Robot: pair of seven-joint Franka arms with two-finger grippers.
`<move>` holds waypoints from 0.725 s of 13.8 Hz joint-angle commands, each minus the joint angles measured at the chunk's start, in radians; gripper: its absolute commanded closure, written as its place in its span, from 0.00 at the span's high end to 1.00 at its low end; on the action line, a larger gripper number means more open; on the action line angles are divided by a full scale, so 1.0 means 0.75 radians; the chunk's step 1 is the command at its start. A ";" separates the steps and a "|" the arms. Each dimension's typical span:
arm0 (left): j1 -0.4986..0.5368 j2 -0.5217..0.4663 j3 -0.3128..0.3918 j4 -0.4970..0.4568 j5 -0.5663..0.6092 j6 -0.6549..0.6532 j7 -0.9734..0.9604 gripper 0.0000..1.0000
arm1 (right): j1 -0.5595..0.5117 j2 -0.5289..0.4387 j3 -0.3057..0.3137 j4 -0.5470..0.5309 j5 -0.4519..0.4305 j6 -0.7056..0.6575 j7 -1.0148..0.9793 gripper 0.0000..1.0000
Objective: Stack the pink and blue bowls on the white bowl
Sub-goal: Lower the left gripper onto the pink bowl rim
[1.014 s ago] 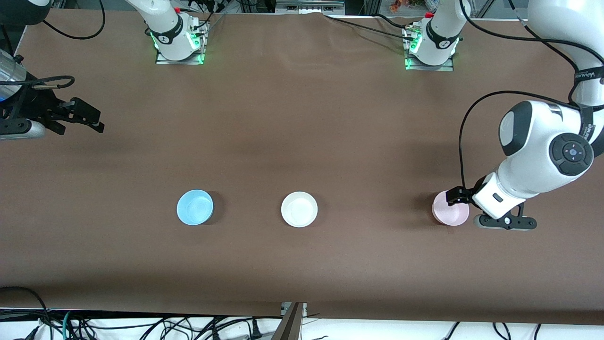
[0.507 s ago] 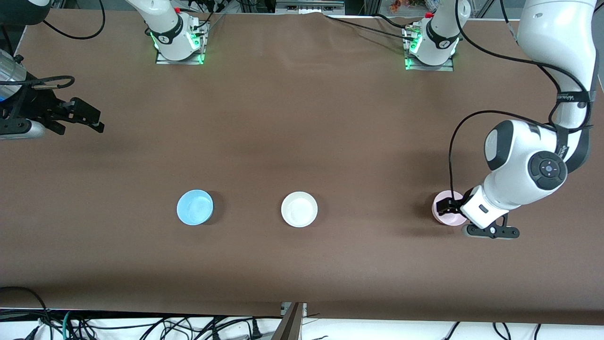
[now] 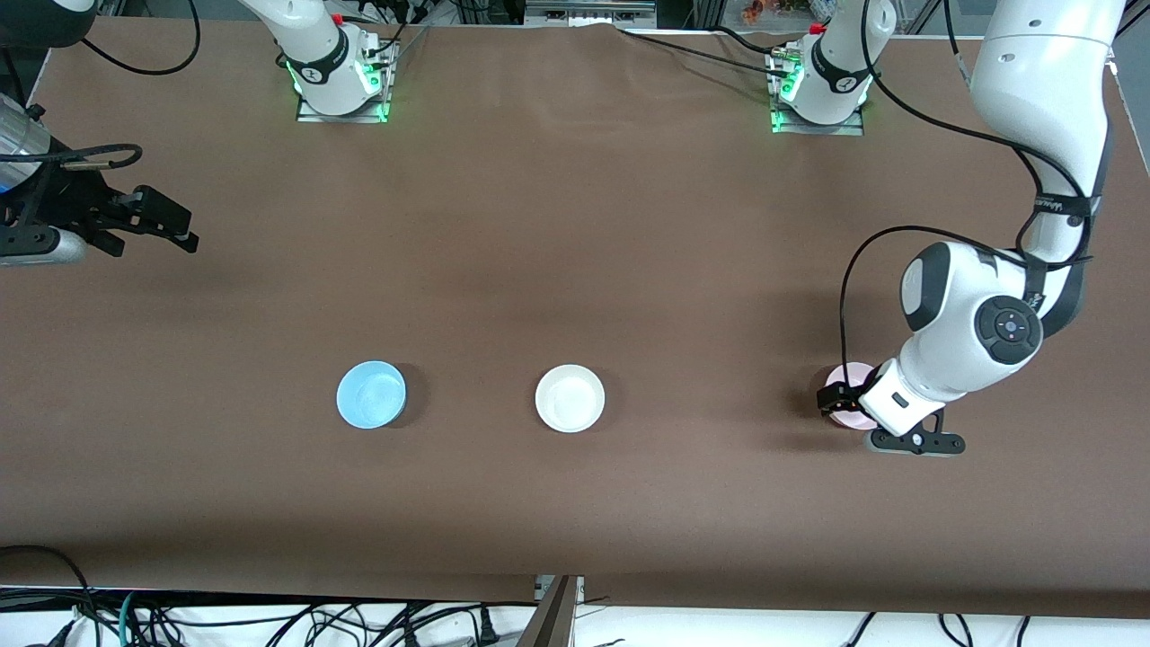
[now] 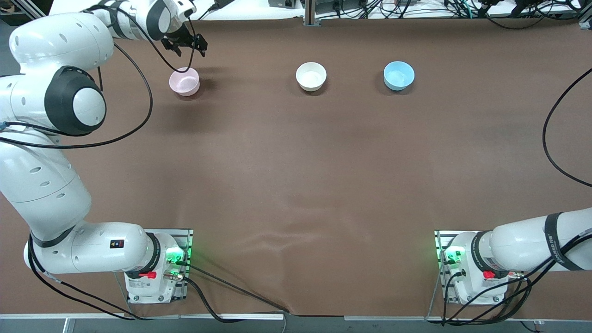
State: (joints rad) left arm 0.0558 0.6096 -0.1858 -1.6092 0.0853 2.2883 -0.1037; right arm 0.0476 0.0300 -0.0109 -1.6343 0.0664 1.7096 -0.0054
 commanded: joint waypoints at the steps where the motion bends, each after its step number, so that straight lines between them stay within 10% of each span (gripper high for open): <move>1: 0.022 0.034 -0.008 -0.016 0.021 0.045 -0.005 1.00 | -0.002 -0.011 -0.002 0.009 0.006 -0.015 -0.001 1.00; 10: -0.003 0.097 -0.010 -0.086 0.011 0.187 -0.001 0.99 | -0.002 -0.011 -0.004 0.009 0.008 -0.044 0.001 1.00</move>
State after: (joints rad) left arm 0.0569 0.6895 -0.1912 -1.6597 0.0853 2.4088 -0.1038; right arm 0.0476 0.0300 -0.0124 -1.6343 0.0664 1.6956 -0.0054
